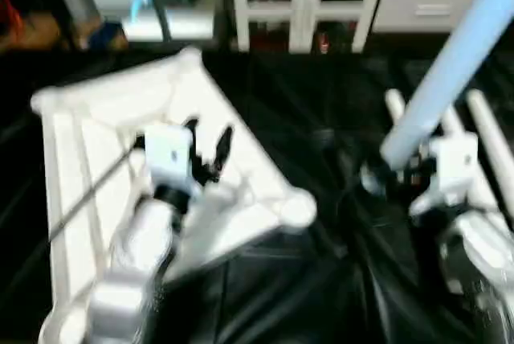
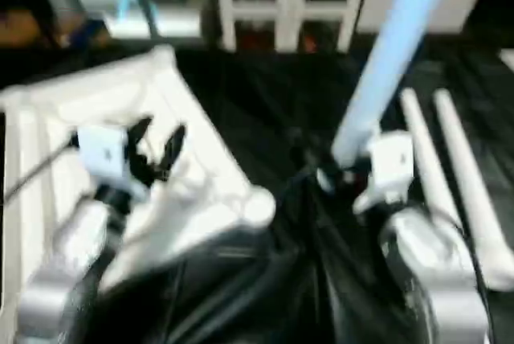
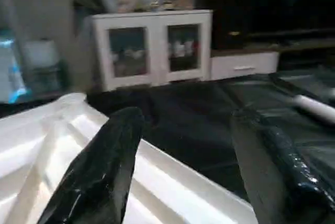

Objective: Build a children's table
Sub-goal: Insert table leg to table base

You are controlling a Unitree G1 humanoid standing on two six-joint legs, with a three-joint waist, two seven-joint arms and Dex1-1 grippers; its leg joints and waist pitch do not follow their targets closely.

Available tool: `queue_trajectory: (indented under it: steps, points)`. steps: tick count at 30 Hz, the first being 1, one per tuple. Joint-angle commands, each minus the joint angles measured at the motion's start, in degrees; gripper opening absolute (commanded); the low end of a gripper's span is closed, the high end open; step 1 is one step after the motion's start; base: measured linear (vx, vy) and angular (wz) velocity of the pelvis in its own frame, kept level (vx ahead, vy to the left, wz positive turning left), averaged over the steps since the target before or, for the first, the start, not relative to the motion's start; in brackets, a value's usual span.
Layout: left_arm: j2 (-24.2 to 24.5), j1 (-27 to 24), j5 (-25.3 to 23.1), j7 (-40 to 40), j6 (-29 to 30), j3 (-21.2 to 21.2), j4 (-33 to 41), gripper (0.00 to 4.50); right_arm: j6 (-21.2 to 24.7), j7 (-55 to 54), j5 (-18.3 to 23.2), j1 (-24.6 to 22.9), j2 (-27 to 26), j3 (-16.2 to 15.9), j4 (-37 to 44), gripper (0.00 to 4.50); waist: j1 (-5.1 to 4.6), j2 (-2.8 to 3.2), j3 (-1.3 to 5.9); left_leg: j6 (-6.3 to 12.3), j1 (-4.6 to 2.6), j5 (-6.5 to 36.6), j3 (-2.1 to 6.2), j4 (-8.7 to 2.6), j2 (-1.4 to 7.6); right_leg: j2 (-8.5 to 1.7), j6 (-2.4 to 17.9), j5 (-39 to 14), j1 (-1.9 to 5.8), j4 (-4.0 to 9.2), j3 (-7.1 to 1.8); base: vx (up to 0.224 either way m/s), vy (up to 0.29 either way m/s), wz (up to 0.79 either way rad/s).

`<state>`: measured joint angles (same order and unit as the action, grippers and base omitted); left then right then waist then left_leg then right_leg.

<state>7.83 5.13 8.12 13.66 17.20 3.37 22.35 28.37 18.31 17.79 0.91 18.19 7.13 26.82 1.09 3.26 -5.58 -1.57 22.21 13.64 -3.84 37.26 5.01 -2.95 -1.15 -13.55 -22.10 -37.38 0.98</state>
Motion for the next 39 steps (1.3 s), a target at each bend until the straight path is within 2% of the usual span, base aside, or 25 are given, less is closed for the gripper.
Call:
queue_trajectory:
  steps: [1,2,3,4,5,7,8,9,10,11,13,15,16,18,19,22,24,26,27,29,33,37,39]
  points:
    - [3.33,1.39,4.12,8.26,1.07,-0.84,-1.77,3.35,-1.41,1.37,1.09,1.05,0.62,-0.28,-0.07,1.91,-0.06,0.47,3.45,4.25,-1.26,-17.6,2.26,-3.57,5.96,-3.22,12.9,21.67,2.59,2.35,-1.46,0.0,0.0,0.0]
    - [5.89,2.06,6.23,13.35,2.9,-0.16,-2.26,3.41,-1.88,1.87,1.1,1.68,0.97,-0.26,-0.82,1.91,0.15,0.41,2.97,3.8,-1.3,-10.7,1.75,-4.19,5.59,-3.55,14.23,14.08,2.39,3.2,-1.62,-0.008,0.059,0.01]
    - [6.61,2.22,6.78,14.75,3.45,0.07,-2.38,3.55,-2.01,2.0,1.1,1.85,1.06,-0.23,-1.03,1.91,0.15,0.41,2.97,3.8,-1.3,-10.7,1.75,-4.19,5.59,-3.55,14.23,14.08,2.39,3.2,-1.62,-0.05,0.052,0.05]
    - [8.39,2.47,7.79,17.8,5.12,0.78,-2.59,3.55,-2.19,2.28,1.1,2.31,1.27,-0.2,-1.49,1.91,0.47,0.45,1.99,3.3,-1.32,1.91,1.21,-5.34,5.96,-4.48,16.08,4.64,2.27,4.16,-2.02,-0.05,0.052,0.05]
    - [13.76,2.75,11.08,26.53,10.39,3.35,-2.96,3.78,-3.09,4.23,0.83,3.77,2.18,-0.26,-2.96,1.91,0.46,0.35,1.45,2.56,-1.56,9.16,0.88,-6.09,6.14,-4.88,16.19,-0.97,2.12,4.68,-2.32,-0.055,0.047,0.07]
    - [15.29,2.87,12.2,28.82,12.21,4.09,-3.1,3.79,-3.33,4.85,0.76,4.21,2.43,-0.24,-3.39,1.91,0.33,0.25,1.2,1.78,-1.33,13.85,0.64,-6.74,5.94,-5.09,15.56,-6.15,2.21,4.73,-2.53,-0.056,0.04,0.02]
    - [17.88,3.52,11.6,31.84,12.8,6.03,-3.92,3.94,-3.12,5.83,1.27,4.98,2.79,-0.22,-3.65,1.91,0.23,0.38,0.86,1.01,-1.69,16.63,0.1,-6.99,6.12,-5.33,14.5,-9.8,1.6,5.63,-2.72,-0.051,0.028,0.03]
    - [18.85,4.04,11.54,32.64,13.38,6.86,-4.35,4.08,-3.14,6.26,1.31,5.26,3.18,-0.44,-3.66,1.91,0.28,0.34,0.98,1.0,-1.78,16.62,-0.08,-7.0,6.08,-5.41,14.19,-10.23,1.6,5.67,-2.78,0.0,0.0,0.0]
    - [19.49,4.65,11.03,33.39,13.13,7.83,-4.78,4.18,-2.77,6.74,1.77,5.43,3.41,-0.57,-3.53,1.91,0.28,0.43,1.1,1.38,-1.71,14.74,-0.55,-7.08,6.26,-5.61,14.0,-9.09,1.67,5.69,-2.79,0.0,0.0,0.0]
    - [19.92,5.25,11.16,33.95,13.19,8.46,-5.19,4.18,-2.55,7.19,2.14,5.52,3.61,-0.7,-3.46,1.91,0.28,0.27,1.1,1.87,-1.59,12.56,-1.1,-7.08,6.45,-5.61,14.24,-7.2,1.61,5.7,-2.76,0.0,0.0,0.0]
    - [20.02,6.2,11.57,34.22,14.45,9.5,-5.51,4.25,-2.3,7.96,2.61,5.46,4.0,-0.99,-3.21,1.91,0.37,0.33,1.23,2.75,-1.35,9.8,-1.4,-7.04,6.59,-5.75,14.81,-4.76,1.78,5.46,-2.68,0.0,0.0,0.0]
    - [20.59,6.59,9.31,34.54,14.31,11.89,-5.75,4.41,-2.22,8.87,2.95,4.83,4.41,-1.51,-2.73,1.91,0.43,0.4,1.26,3.44,-1.26,8.19,-1.47,-6.99,6.67,-5.74,14.93,-3.13,1.83,5.38,-2.61,0.0,0.0,0.0]
    - [20.83,6.66,8.62,34.67,14.63,13.01,-5.59,4.41,-2.3,9.1,2.98,4.45,4.48,-1.75,-2.62,1.91,0.38,0.5,1.31,4.46,-1.0,5.88,-1.58,-6.95,6.71,-5.8,15.32,-0.05,2.03,5.17,-2.5,0.0,0.0,0.0]
    - [20.93,6.57,7.13,33.74,16.33,14.88,-5.26,4.41,-2.61,9.23,2.69,3.62,4.41,-2.26,-2.4,1.91,0.3,0.31,1.54,5.49,-0.99,3.77,-1.7,-6.8,6.68,-5.78,15.6,2.74,2.16,5.03,-2.41,0.0,0.0,0.0]
    - [21.12,6.43,6.35,33.49,16.58,15.57,-5.32,4.41,-2.61,9.16,2.61,3.38,4.25,-2.36,-2.25,1.91,0.3,0.43,1.7,6.2,-1.07,1.74,-1.81,-6.64,6.66,-5.7,15.92,5.16,2.14,4.95,-2.3,0.0,0.0,0.0]
    - [23.0,5.85,2.42,32.77,15.98,18.11,-5.99,4.41,-2.51,8.76,2.47,2.8,3.73,-2.43,-1.9,1.91,0.36,0.21,1.69,8.2,-0.85,-0.49,-1.88,-6.55,6.65,-5.9,16.37,7.22,2.4,4.97,-2.26,0.0,0.0,0.0]
    - [23.39,5.67,2.16,32.32,16.54,18.29,-5.92,4.41,-2.41,8.53,2.5,2.64,3.52,-2.53,-1.69,1.91,0.36,0.5,1.57,8.49,-0.99,-0.56,-1.86,-6.61,6.75,-5.83,16.83,6.66,2.27,5.0,-2.12,0.0,0.0,0.0]
    - [23.49,5.38,2.84,31.77,17.79,18.04,-4.64,4.41,-2.49,8.18,2.33,2.33,3.48,-2.64,-1.66,1.91,0.38,0.58,1.34,8.25,-0.96,0.42,-1.84,-6.85,6.9,-5.8,17.62,5.36,2.22,5.07,-2.09,0.0,0.0,0.0]
    - [23.49,5.38,2.84,31.77,17.79,18.04,-4.64,4.25,-2.49,8.18,2.33,2.33,3.48,-2.64,-1.66,1.91,0.38,0.58,1.34,8.25,-0.96,0.42,-1.84,-6.85,6.9,-5.8,17.62,5.36,2.22,5.07,-2.09,0.0,0.0,0.0]
    - [23.5,5.56,1.7,30.43,18.62,18.38,-4.18,4.15,-2.67,7.96,2.08,2.21,3.5,-2.64,-1.83,1.91,0.34,0.52,1.07,7.62,-0.97,2.84,-1.88,-7.13,6.98,-5.85,17.7,2.72,2.19,5.39,-2.2,0.0,0.0,0.0]
    - [22.29,6.55,-1.53,26.87,21.25,19.49,-3.91,3.83,-2.97,7.44,1.78,2.26,3.58,-2.67,-2.07,1.91,0.29,0.61,0.75,6.37,-1.0,5.58,-1.81,-7.49,7.13,-5.94,17.1,-0.21,2.14,5.79,-2.38,0.0,0.0,0.0]
    - [21.96,6.43,-1.76,26.25,23.49,20.27,-3.12,3.51,-3.05,7.21,1.44,2.28,3.43,-2.84,-2.11,1.91,0.3,0.64,0.5,5.17,-0.96,7.89,-1.72,-7.76,7.1,-6.03,16.2,-3.26,2.08,6.14,-2.53,0.0,0.0,0.0]
    - [22.33,6.51,-2.05,25.98,24.54,20.69,-2.79,3.36,-3.09,7.15,1.33,2.27,3.38,-2.94,-2.12,1.91,0.25,0.69,0.49,4.97,-0.9,7.74,-1.67,-7.78,7.05,-5.99,15.87,-3.3,2.05,6.17,-2.55,0.0,0.0,0.0]
